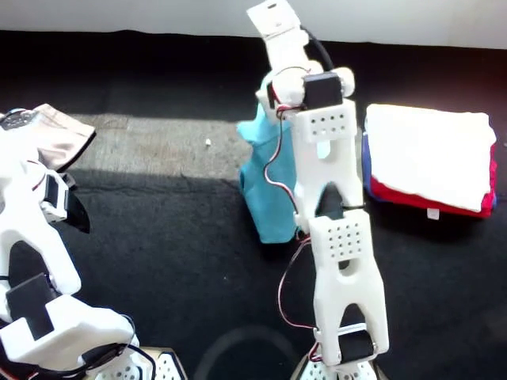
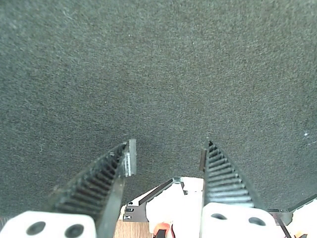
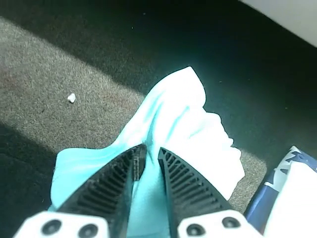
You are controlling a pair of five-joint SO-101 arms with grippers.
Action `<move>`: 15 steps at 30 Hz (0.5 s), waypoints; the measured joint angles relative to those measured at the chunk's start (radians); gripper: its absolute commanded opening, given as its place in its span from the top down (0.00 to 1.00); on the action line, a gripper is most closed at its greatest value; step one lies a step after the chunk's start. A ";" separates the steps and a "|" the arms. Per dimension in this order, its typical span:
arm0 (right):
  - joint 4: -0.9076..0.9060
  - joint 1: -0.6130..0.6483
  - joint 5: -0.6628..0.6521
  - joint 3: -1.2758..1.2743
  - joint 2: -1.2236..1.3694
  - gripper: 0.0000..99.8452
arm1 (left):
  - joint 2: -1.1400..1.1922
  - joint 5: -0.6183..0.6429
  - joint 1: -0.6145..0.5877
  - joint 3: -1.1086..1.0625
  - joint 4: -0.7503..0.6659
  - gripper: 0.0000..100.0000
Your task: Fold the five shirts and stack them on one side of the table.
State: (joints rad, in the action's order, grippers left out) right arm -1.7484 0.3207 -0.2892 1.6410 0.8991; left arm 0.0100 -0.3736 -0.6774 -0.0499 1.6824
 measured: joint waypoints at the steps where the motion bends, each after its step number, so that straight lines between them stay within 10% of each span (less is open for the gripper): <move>1: -0.003 0.002 0.000 0.000 -0.023 0.99 | 0.000 0.000 0.000 0.000 0.000 0.78; 15: -0.005 0.118 0.021 -0.348 -0.606 0.99 | 0.000 0.000 0.000 0.000 0.000 0.78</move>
State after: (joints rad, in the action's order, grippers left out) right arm -1.7530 0.4388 -0.2677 1.2927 0.2931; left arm 0.0100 -0.3736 -0.6774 -0.0499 1.6824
